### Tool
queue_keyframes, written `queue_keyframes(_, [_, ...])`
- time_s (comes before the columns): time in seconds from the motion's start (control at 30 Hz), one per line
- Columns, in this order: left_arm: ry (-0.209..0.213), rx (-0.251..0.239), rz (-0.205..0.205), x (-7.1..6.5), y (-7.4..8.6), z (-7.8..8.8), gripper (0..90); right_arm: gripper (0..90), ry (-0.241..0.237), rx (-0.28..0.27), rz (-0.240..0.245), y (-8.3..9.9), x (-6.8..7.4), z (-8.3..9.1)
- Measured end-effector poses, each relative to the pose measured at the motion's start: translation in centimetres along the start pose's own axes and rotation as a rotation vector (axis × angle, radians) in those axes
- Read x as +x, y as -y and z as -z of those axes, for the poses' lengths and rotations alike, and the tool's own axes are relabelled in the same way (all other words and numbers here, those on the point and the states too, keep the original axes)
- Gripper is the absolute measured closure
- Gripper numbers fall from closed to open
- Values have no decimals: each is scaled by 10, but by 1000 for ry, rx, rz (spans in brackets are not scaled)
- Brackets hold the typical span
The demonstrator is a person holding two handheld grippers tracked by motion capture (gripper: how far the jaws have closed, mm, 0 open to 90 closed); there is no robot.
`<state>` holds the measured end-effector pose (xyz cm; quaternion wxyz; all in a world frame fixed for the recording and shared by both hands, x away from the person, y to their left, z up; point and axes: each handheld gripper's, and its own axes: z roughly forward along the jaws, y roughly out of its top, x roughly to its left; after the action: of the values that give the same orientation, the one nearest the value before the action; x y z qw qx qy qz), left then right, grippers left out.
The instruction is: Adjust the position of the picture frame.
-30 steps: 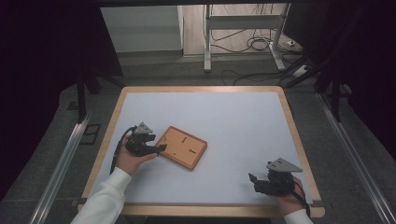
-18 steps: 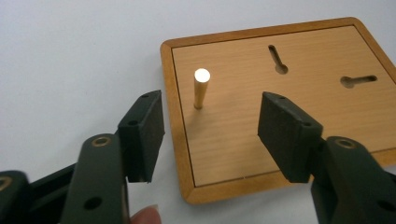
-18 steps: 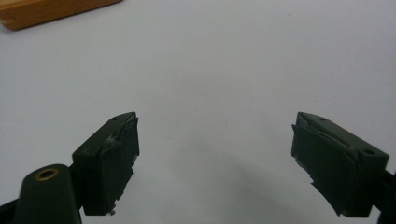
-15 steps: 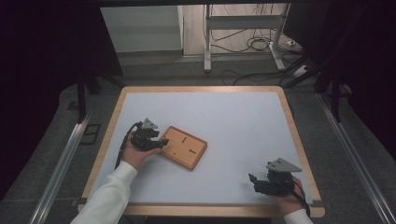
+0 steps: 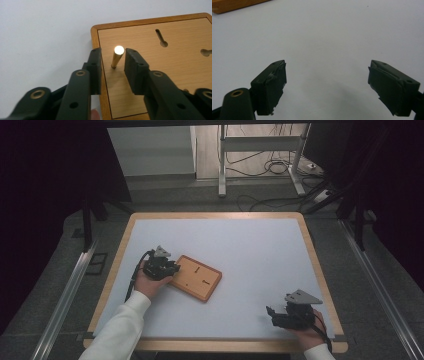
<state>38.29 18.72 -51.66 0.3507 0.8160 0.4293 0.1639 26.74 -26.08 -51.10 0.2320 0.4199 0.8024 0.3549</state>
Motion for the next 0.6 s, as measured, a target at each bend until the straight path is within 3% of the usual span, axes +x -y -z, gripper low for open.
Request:
queue_keyframes(0.27, [-11, -4, -7, -3, -2, -7, 835, 157, 1, 5, -1, 0, 0, 0])
queue_keyframes(0.43, [-2, -13, -3, -2, -1, -6, 842, 157, 1, 6, -4, 1, -1, -1])
queue_keyframes(0.5, [16, -28, 29, 1, 1, -6, 843, 157, 1, 6, -3, 1, -1, -1])
queue_keyframes(0.6, [25, -40, 36, 2, 3, -6, 843, 157, 3, 6, -3, 1, -1, -1])
